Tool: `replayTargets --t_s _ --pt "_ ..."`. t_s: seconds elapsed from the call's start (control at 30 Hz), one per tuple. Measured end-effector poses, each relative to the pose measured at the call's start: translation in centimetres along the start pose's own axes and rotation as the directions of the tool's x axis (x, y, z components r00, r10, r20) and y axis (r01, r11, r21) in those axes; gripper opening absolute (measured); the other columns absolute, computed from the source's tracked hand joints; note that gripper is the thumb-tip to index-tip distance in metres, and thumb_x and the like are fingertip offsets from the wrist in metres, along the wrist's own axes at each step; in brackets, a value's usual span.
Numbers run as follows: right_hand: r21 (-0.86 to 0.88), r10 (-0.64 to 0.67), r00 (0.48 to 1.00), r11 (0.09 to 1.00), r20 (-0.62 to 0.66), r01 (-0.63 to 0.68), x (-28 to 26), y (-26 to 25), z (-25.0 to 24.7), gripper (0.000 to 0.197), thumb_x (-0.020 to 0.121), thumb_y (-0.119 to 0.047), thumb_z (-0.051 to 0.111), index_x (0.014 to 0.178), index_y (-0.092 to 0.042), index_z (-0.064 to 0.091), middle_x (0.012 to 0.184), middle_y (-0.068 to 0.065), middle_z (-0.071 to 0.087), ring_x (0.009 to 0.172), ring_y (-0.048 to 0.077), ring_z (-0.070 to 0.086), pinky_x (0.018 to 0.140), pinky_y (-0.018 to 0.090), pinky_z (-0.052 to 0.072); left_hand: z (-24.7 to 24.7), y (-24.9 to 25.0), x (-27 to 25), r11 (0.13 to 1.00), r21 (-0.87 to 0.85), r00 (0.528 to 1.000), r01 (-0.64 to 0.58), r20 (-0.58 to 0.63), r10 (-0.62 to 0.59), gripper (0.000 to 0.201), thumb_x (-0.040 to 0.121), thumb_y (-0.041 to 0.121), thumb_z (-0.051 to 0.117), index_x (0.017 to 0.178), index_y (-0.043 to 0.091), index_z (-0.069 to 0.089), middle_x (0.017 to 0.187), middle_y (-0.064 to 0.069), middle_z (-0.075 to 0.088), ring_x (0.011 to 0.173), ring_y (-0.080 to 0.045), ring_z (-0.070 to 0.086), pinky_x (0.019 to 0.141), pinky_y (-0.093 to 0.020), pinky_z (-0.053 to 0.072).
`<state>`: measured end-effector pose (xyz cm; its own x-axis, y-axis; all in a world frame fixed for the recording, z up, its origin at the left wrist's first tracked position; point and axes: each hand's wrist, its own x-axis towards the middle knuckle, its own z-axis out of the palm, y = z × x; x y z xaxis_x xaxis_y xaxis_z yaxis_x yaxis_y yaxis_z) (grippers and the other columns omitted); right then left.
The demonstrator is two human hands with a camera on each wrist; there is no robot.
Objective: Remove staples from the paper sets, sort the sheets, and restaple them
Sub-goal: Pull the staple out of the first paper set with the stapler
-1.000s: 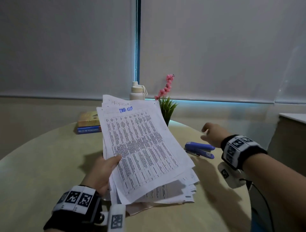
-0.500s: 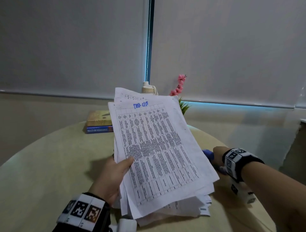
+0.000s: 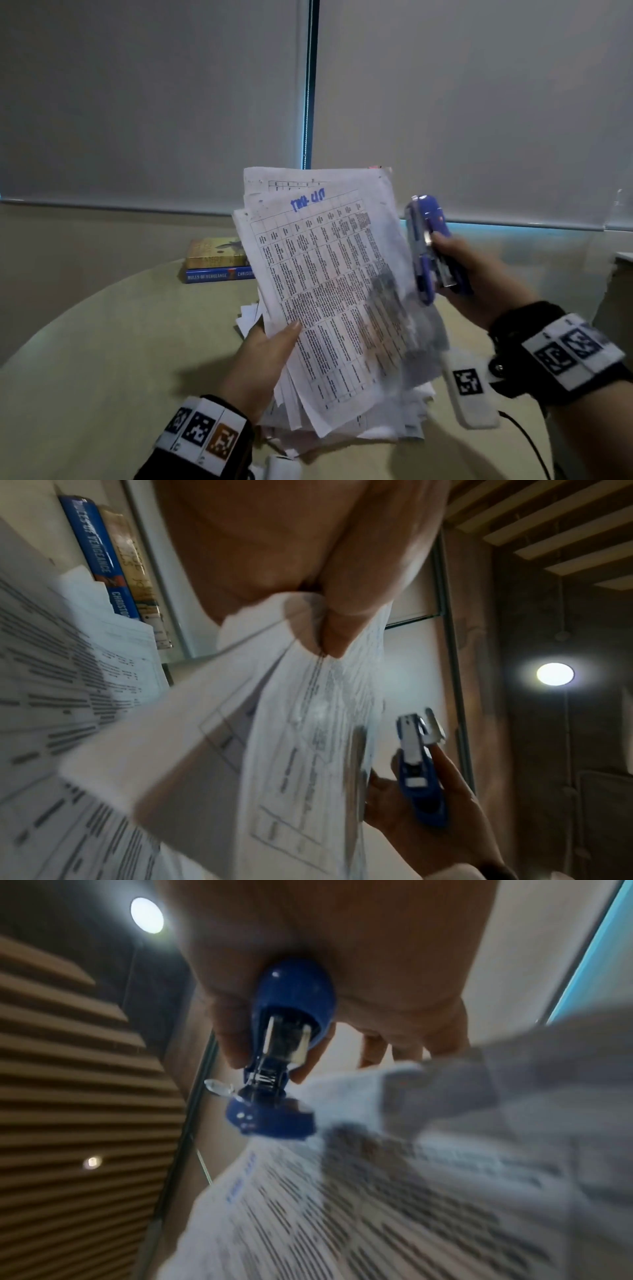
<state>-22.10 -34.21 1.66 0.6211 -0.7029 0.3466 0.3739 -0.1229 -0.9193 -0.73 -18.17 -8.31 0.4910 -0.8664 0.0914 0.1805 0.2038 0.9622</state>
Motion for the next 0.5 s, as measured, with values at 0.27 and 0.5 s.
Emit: replayTargets --t_s 0.27,0.5 --pt "-0.320 -0.081 0.992 0.946 -0.097 0.046 -0.8 1.2 1.1 0.080 0.033 -0.061 0.085 0.082 -0.005 0.054 0.076 0.012 0.050 0.069 0.021 0.046 0.061 0.029 0.040 -0.8 1.3 -2.3 0.995 0.098 0.957 0.002 0.289 -0.031 0.072 0.064 0.051 0.082 0.125 0.020 0.059 0.117 -0.001 0.072 0.108 -0.022 0.068 0.091 -0.039 0.055" --pt "-0.737 -0.010 0.991 0.668 0.135 0.108 -1.8 -1.4 0.0 0.056 0.046 -0.065 0.077 0.069 -0.020 0.053 0.060 -0.008 0.047 0.058 0.011 0.045 0.054 0.025 0.034 -3.4 7.7 -0.5 0.928 0.192 0.946 -0.320 0.116 0.302 0.106 0.041 0.073 0.080 0.133 0.036 0.045 0.130 0.008 0.062 0.116 -0.009 0.060 0.090 -0.026 0.047"
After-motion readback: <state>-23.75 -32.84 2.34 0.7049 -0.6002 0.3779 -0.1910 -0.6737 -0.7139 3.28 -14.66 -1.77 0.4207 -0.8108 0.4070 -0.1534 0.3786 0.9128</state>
